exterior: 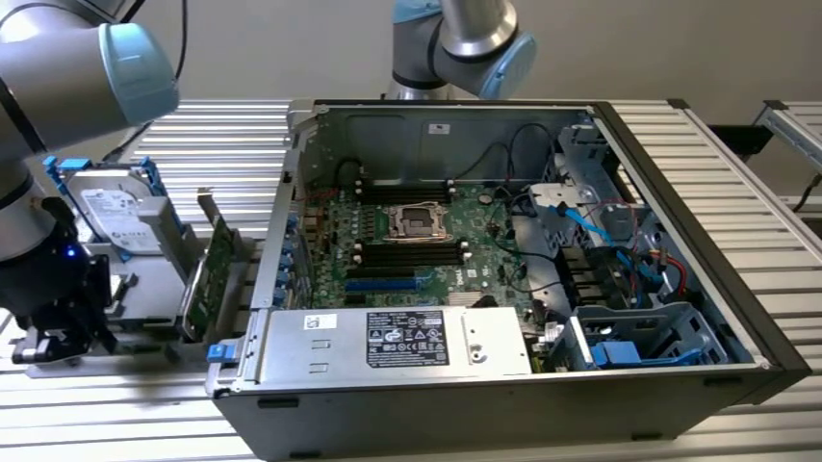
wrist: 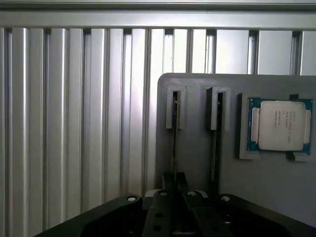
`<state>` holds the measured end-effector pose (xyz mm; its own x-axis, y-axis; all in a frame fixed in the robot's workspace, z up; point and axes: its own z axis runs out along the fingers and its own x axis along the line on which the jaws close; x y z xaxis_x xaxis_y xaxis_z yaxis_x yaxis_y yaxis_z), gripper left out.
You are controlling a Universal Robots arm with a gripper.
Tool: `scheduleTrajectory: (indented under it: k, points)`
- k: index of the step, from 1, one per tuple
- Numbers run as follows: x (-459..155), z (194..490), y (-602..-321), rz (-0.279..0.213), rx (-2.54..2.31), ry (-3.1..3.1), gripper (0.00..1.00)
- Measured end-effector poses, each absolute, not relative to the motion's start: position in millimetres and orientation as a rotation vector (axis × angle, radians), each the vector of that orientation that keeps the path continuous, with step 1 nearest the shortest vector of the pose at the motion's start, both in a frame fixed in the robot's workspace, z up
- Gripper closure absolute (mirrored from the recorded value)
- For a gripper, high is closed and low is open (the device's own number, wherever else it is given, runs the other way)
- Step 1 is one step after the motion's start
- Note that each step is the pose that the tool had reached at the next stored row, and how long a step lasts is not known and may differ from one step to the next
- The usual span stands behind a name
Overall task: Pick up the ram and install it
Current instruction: 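Pick up the ram and move it above insertion slot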
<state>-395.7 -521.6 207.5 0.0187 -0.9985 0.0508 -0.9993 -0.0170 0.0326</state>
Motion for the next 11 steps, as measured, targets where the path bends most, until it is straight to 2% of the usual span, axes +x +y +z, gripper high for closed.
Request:
scheduleTrajectory:
  k: [11]
  points:
    - [-395.5,247.1,-521.6,0.012,2.196,-2.156,0.86]
